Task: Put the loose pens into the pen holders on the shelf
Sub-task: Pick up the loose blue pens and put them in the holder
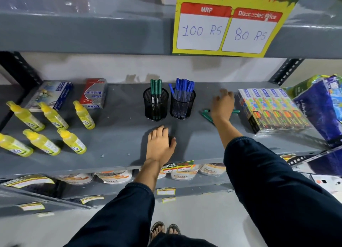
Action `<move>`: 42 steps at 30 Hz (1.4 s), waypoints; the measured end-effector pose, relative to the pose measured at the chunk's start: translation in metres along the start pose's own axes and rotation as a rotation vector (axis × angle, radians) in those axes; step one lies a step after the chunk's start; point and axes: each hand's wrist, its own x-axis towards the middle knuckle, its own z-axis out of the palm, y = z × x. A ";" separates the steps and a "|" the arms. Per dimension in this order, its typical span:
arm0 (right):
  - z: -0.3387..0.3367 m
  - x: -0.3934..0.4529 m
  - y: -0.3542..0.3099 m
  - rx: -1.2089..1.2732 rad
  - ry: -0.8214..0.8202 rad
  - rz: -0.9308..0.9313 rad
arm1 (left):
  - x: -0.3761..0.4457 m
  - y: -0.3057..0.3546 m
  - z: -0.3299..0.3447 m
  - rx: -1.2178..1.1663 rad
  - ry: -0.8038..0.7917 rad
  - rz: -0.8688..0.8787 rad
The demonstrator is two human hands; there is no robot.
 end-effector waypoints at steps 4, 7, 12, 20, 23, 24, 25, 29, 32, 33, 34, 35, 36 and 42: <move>-0.006 -0.007 0.036 -0.130 -0.088 0.188 | 0.000 0.000 0.003 0.044 0.020 -0.002; -0.007 -0.009 0.044 -0.114 -0.171 0.232 | 0.001 0.000 0.003 0.043 0.021 -0.003; -0.006 -0.011 0.041 -0.122 -0.214 0.275 | 0.001 -0.001 0.005 0.036 0.041 -0.002; -0.014 -0.009 0.018 0.095 -0.090 0.260 | 0.002 0.000 0.004 0.048 0.029 -0.006; -0.016 -0.007 -0.009 0.259 -0.094 0.148 | 0.001 -0.001 0.003 0.052 0.020 0.006; -0.017 -0.007 -0.019 0.309 -0.107 0.100 | 0.001 -0.001 0.002 0.048 0.015 0.007; -0.016 -0.007 -0.029 0.357 -0.122 0.057 | 0.000 0.000 0.001 0.040 0.014 0.008; -0.006 -0.005 -0.063 0.469 -0.181 -0.064 | -0.002 0.001 0.000 0.042 0.051 0.018; 0.003 -0.012 -0.082 0.453 -0.245 -0.085 | -0.002 0.002 -0.001 0.052 0.054 0.016; 0.007 -0.015 -0.084 0.423 -0.267 -0.089 | -0.002 0.002 -0.001 0.050 0.051 0.016; 0.011 -0.018 -0.086 0.385 -0.294 -0.095 | -0.002 0.001 -0.001 0.051 0.052 0.017; 0.015 -0.021 -0.087 0.340 -0.323 -0.094 | -0.002 0.000 0.000 0.053 0.053 0.017; 0.019 -0.024 -0.087 0.292 -0.346 -0.090 | -0.002 0.000 0.000 0.055 0.053 0.019; 0.027 -0.027 -0.096 0.071 -0.415 -0.064 | -0.002 0.001 0.000 0.034 0.047 0.006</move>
